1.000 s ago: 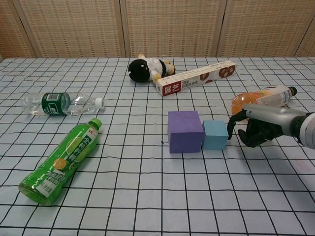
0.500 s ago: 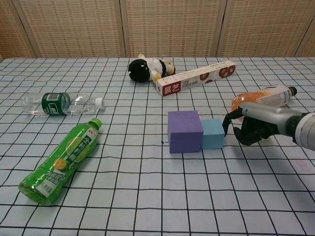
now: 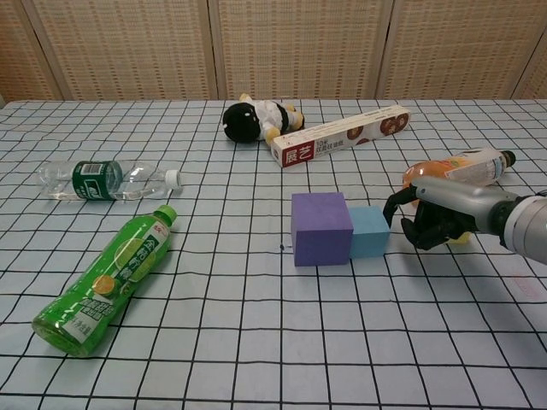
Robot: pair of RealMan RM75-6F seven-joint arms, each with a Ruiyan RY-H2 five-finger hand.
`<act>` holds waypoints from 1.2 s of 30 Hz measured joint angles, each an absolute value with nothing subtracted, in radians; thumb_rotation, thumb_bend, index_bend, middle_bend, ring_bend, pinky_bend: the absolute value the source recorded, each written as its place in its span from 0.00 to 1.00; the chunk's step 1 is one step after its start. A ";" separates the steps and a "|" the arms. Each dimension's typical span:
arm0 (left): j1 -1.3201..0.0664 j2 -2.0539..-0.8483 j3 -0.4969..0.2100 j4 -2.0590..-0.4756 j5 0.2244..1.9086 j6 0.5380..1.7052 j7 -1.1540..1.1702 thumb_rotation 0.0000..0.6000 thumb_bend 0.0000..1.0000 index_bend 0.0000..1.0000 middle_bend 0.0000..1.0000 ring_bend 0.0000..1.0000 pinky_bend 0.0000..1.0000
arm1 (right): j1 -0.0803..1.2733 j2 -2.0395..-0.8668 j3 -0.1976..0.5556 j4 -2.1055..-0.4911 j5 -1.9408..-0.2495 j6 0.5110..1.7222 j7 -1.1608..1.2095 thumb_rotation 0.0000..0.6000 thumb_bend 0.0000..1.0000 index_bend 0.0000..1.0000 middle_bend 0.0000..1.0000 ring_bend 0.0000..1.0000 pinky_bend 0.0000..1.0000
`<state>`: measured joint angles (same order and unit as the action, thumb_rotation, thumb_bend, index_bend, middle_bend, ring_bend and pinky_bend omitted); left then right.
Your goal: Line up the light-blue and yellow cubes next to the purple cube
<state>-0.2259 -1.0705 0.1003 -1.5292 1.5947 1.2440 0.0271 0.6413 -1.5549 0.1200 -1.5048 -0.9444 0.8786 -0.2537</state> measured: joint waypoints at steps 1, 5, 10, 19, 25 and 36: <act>-0.226 -1.070 0.100 -1.529 1.595 1.244 0.027 1.00 0.45 0.26 0.32 0.32 0.55 | 0.642 -1.557 0.121 -1.499 -0.947 0.875 -0.248 1.00 0.68 0.43 1.00 0.93 1.00; -0.226 -1.070 0.100 -1.529 1.594 1.244 0.026 1.00 0.45 0.26 0.32 0.32 0.55 | 0.646 -1.566 0.122 -1.478 -0.960 0.861 -0.229 1.00 0.68 0.43 1.00 0.93 1.00; -0.226 -1.070 0.100 -1.530 1.595 1.244 0.026 1.00 0.45 0.26 0.32 0.32 0.55 | 0.649 -1.572 0.120 -1.464 -0.977 0.848 -0.212 1.00 0.68 0.43 1.00 0.93 1.00; -0.226 -1.069 0.100 -1.530 1.594 1.244 0.025 1.00 0.45 0.26 0.32 0.32 0.55 | 0.652 -1.582 0.119 -1.443 -1.012 0.834 -0.181 1.00 0.68 0.43 1.00 0.93 1.00; -0.226 -1.069 0.100 -1.530 1.594 1.243 0.024 1.00 0.45 0.26 0.32 0.32 0.55 | 0.650 -1.579 0.115 -1.439 -1.025 0.838 -0.180 1.00 0.64 0.42 1.00 0.93 1.00; -0.226 -1.069 0.099 -1.530 1.591 1.242 0.027 1.00 0.45 0.26 0.32 0.32 0.55 | 0.619 -1.523 0.075 -1.509 -1.077 0.996 -0.353 1.00 0.18 0.36 1.00 0.93 1.00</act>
